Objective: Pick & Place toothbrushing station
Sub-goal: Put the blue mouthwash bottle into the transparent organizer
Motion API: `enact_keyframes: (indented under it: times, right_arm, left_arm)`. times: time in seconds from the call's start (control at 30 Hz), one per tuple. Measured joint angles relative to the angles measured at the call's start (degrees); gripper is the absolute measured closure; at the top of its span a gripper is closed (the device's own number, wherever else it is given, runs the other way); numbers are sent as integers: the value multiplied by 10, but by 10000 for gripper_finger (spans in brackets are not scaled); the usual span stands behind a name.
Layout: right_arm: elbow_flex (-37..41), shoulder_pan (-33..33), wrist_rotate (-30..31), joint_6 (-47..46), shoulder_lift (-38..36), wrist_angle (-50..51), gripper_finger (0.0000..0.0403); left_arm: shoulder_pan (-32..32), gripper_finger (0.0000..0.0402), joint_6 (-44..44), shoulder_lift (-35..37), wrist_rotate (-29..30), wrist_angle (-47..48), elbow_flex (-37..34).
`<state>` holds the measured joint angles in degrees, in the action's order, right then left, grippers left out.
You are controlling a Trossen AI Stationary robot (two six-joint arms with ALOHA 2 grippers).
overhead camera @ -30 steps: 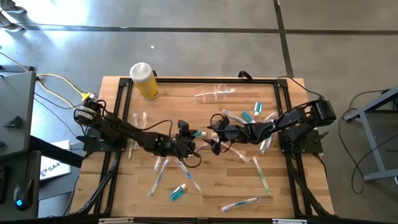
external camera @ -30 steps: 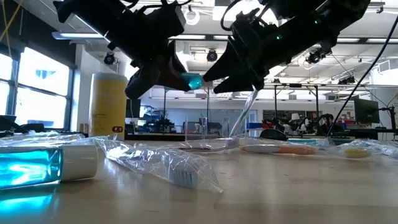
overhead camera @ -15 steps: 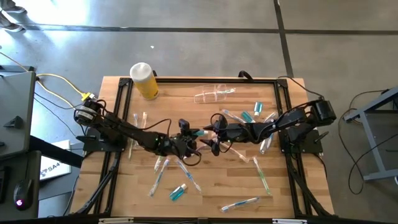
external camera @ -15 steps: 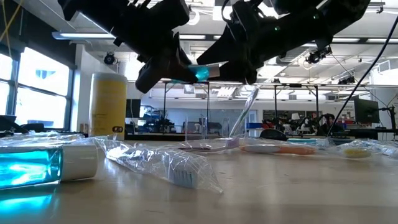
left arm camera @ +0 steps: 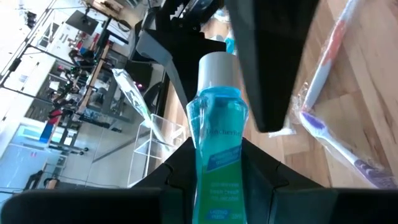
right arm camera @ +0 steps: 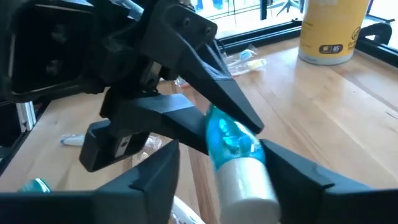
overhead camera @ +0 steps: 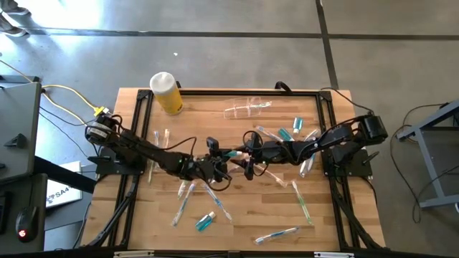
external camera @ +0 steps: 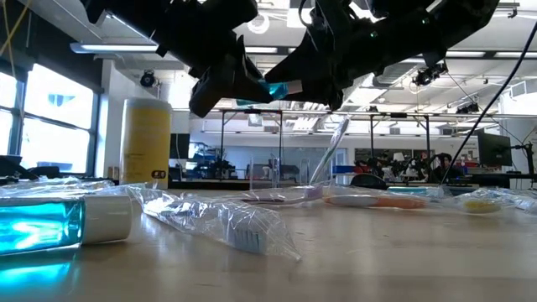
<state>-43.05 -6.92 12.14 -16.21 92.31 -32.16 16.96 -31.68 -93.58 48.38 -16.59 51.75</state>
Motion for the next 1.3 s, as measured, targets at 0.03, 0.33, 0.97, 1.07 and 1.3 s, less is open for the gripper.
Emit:
enact_keyframes:
  times: [0.03, 0.33, 0.97, 1.07, 1.3]
  right_arm:
    - [0, 0, 1, 0, 0, 0, 216]
    - [1, 0, 0, 12, 0, -7, 319]
    - [-2, -1, 1, -7, -28, 68, 319]
    - [-2, -2, 21, -30, -63, 147, 319]
    - [-53, 14, 56, -70, -152, 376, 319]
  left_arm:
    - [0, 321, 0, 0, 0, 0, 0]
    - [0, 320, -1, 1, -1, 1, 0]
    - [-1, 166, -40, 0, 44, 29, 1]
    - [-1, 145, -41, 7, 56, 69, 0]
    - [-27, 133, 79, 60, 30, 231, 0]
